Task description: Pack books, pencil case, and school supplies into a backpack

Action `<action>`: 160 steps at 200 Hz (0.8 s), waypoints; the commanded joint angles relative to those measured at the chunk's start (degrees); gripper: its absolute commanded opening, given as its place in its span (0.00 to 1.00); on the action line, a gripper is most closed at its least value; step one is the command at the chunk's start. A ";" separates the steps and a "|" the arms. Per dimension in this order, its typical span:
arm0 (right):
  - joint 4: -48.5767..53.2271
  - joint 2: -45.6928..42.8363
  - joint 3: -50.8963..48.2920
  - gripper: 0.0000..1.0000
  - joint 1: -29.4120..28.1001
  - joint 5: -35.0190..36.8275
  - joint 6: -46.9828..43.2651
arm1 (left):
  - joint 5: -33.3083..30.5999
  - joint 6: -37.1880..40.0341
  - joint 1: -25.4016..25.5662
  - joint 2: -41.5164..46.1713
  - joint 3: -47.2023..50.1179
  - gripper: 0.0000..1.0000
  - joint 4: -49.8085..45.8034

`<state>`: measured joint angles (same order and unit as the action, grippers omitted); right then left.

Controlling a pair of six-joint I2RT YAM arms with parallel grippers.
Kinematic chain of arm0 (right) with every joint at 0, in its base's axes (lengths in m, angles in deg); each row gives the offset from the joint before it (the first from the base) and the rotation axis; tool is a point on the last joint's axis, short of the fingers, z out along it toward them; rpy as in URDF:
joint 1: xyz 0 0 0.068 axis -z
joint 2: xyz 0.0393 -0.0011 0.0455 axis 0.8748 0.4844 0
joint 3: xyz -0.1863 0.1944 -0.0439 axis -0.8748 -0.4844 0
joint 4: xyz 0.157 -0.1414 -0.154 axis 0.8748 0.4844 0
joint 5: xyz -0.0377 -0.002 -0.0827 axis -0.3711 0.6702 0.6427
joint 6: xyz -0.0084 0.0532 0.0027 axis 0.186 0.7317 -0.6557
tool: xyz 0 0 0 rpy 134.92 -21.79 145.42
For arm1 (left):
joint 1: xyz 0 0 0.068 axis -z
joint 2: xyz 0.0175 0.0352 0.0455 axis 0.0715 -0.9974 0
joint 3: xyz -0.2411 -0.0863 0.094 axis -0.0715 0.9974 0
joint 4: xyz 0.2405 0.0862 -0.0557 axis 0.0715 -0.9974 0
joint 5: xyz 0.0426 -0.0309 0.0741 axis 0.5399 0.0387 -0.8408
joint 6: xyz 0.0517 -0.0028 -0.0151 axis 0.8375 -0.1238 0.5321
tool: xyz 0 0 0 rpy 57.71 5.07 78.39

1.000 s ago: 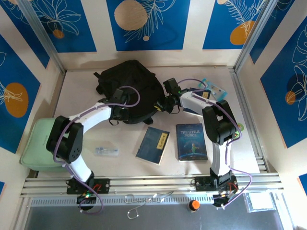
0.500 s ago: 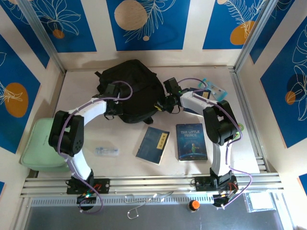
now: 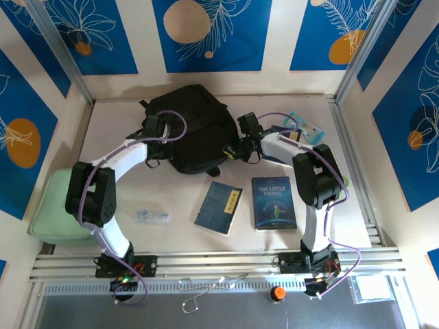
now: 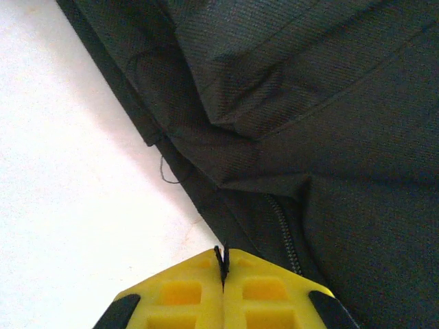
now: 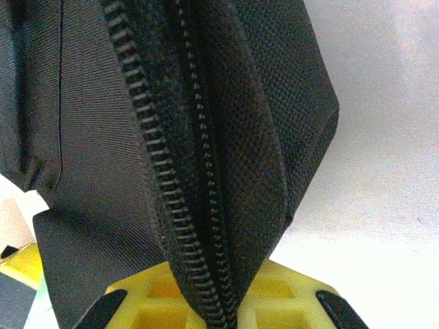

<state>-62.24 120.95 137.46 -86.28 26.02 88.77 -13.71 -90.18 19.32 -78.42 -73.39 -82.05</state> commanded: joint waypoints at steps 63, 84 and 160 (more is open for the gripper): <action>-8.35 -12.88 -12.84 0.66 -1.82 -7.90 10.56 | 14.61 -4.63 5.75 6.38 2.15 0.00 0.47; -9.33 -11.98 -12.61 0.75 -4.07 -7.18 13.87 | 13.51 -4.70 6.39 6.08 2.12 0.00 0.08; -2.34 -5.11 -5.21 0.85 -6.87 0.47 18.82 | 6.63 -5.00 6.49 6.79 3.88 0.00 -1.71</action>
<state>-70.63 114.59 129.92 -92.62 22.59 104.70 -3.72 -94.81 25.82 -73.55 -70.64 -82.07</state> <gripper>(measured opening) 0.850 0.041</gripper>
